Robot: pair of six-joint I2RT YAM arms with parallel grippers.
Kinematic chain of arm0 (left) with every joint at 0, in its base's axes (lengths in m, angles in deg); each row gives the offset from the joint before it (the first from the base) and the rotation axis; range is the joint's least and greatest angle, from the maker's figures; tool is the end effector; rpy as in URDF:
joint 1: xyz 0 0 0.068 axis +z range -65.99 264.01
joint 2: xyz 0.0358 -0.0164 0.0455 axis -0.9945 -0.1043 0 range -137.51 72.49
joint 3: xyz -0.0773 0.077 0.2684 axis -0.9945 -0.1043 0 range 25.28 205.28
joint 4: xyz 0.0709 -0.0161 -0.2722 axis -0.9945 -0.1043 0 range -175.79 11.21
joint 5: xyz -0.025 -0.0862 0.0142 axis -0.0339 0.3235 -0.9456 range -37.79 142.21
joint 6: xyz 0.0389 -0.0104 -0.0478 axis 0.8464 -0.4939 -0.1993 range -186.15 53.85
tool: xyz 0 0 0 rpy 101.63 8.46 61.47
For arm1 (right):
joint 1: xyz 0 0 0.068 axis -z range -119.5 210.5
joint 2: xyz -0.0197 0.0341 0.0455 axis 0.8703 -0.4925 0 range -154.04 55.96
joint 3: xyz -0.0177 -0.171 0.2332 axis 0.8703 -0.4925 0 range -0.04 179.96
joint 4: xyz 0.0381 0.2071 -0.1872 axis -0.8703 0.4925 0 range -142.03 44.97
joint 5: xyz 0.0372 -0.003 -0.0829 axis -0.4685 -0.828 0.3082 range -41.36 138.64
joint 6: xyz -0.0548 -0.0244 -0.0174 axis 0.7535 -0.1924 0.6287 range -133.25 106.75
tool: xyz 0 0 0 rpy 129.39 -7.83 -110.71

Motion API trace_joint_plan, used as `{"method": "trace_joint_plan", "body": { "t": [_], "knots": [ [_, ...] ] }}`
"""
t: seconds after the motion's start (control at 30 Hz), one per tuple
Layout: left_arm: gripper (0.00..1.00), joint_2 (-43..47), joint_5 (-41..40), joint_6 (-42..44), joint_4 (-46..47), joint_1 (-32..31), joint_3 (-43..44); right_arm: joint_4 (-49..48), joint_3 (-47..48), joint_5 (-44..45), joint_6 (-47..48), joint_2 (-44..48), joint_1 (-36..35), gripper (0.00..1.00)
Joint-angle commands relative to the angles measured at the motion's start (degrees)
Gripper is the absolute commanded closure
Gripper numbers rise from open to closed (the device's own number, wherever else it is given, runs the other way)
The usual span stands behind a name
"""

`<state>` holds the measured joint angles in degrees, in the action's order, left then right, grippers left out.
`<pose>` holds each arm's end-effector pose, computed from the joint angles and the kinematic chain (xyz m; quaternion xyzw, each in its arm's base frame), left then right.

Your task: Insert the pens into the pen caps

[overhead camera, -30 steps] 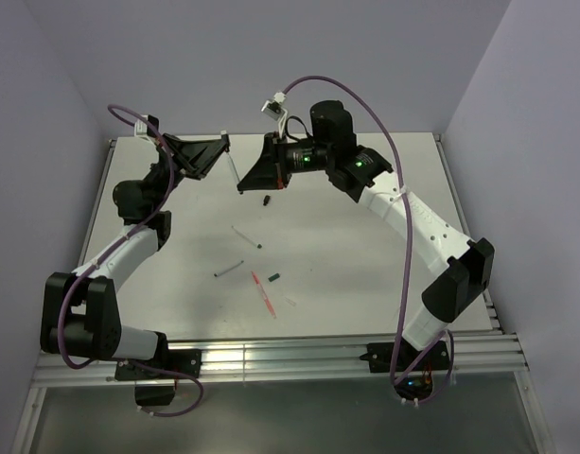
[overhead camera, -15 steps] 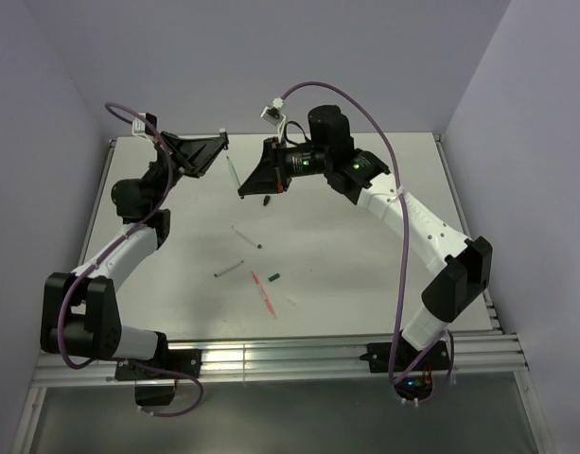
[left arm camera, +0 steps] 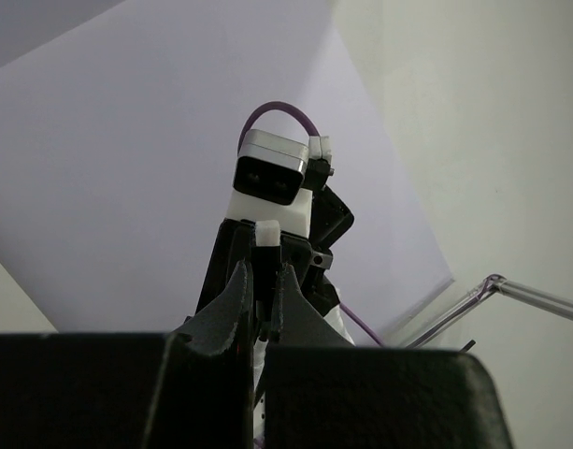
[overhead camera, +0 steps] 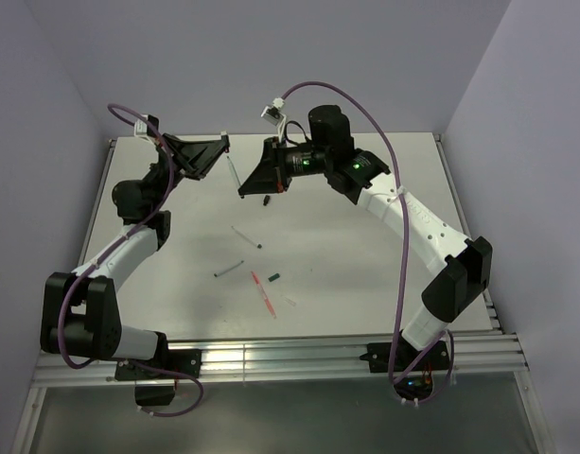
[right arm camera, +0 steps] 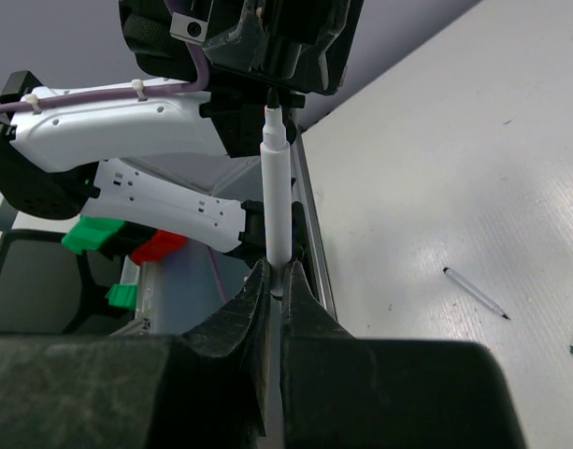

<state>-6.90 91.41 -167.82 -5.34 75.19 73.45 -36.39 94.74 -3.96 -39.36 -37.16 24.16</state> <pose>0.3011 -0.0772 0.3777 -0.0649 0.4851 -0.7851 0.3795 0.2997 0.2674 0.4373 -0.3347 0.6792 0.5847 0.2912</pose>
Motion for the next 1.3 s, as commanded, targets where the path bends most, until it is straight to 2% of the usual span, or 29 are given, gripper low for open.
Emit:
{"method": "trace_joint_plan", "body": {
  "t": [0.0,1.27],
  "knots": [
    [1.0,1.17,0.79,0.41,16.11,0.21,-0.17,-2.81,0.93,-0.57,0.09,0.92,0.65,1.0],
    [1.0,-0.76,-1.06,0.16,15.67,0.21,1.41,-5.0,-1.27,-2.69,-2.02,0.66,0.65,1.0]
  ]
}}
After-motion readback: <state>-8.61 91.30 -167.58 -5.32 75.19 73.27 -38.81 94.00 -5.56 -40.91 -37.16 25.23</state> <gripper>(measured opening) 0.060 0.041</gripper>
